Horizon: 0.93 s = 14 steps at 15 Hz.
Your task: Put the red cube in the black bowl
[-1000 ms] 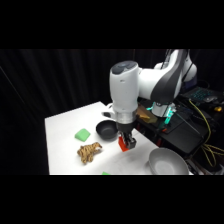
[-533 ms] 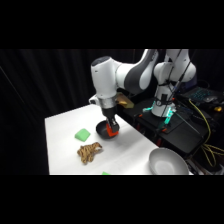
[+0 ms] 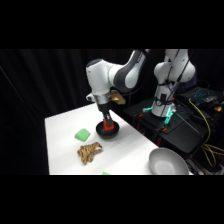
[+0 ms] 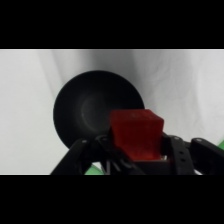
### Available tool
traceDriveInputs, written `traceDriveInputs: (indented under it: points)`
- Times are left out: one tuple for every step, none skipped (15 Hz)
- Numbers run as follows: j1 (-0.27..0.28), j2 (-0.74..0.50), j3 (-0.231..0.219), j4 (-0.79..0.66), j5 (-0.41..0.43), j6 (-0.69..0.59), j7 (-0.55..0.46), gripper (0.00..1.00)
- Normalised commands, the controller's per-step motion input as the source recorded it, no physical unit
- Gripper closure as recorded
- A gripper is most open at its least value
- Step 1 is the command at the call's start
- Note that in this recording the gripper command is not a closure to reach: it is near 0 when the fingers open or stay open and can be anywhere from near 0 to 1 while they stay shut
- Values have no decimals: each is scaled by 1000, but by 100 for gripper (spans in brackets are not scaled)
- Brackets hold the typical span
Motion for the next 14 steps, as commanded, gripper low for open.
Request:
traceDriveInputs:
  points:
    - [-40,257,-49,162,71,87,5,100]
    - [-61,280,-53,175,105,99,-29,100]
    - [-89,296,-47,184,161,110,-76,100]
    - [-93,284,-40,186,181,114,-85,100]
    - [-89,264,-33,184,194,132,-80,100]
    - [-85,241,-22,185,209,122,-90,0]
    - [-74,201,-13,169,225,109,-67,0]
    - [-51,145,-13,145,202,87,-47,0]
    - [-26,60,-16,102,172,73,-22,0]
    - [-3,-26,-20,62,142,42,-4,0]
    - [20,-140,-28,16,100,-17,12,0]
    - [49,-297,-46,-51,40,-100,40,0]
    - [60,-417,-55,-101,15,-164,54,0]
    - [86,-594,-92,-174,-64,-250,108,0]
